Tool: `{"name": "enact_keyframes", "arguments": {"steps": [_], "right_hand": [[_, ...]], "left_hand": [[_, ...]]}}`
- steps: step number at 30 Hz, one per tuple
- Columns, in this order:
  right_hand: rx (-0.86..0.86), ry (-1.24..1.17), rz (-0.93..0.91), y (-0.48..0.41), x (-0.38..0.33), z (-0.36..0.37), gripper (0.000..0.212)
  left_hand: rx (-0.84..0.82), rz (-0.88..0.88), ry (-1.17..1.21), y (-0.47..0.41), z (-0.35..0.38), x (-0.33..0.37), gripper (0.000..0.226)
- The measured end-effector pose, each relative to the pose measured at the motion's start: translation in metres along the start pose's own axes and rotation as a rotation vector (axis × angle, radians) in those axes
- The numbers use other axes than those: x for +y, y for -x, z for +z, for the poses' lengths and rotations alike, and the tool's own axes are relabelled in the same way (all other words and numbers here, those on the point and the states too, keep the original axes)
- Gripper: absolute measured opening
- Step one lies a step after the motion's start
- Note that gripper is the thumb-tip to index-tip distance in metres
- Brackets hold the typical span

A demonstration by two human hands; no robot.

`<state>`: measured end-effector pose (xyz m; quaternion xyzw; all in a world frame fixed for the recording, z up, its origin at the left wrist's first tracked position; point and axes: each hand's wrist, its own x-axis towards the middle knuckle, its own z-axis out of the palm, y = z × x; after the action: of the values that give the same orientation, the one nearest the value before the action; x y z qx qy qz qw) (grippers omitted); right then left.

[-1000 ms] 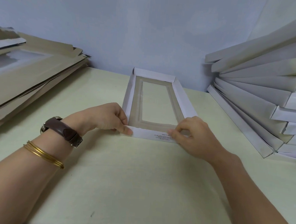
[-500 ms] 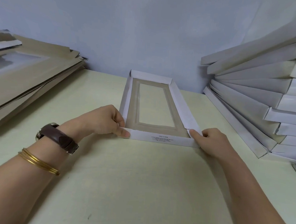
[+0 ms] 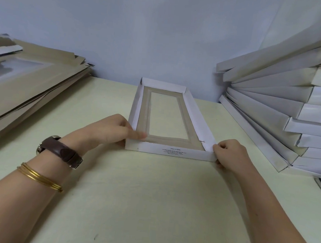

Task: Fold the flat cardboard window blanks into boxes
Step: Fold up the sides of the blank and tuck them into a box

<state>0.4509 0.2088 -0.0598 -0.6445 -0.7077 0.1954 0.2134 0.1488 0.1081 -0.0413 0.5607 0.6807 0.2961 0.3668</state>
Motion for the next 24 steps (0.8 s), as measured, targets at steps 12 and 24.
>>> {"name": "enact_keyframes", "arguments": {"steps": [12, 24], "right_hand": [[-0.081, -0.815, 0.289, 0.007, -0.014, -0.011, 0.017], [-0.063, -1.189, 0.218, 0.018, -0.021, -0.016, 0.016]], "left_hand": [[0.100, -0.044, 0.533, 0.002, -0.002, 0.004, 0.024], [-0.050, -0.033, 0.892, 0.006, -0.008, 0.012, 0.044]]}}
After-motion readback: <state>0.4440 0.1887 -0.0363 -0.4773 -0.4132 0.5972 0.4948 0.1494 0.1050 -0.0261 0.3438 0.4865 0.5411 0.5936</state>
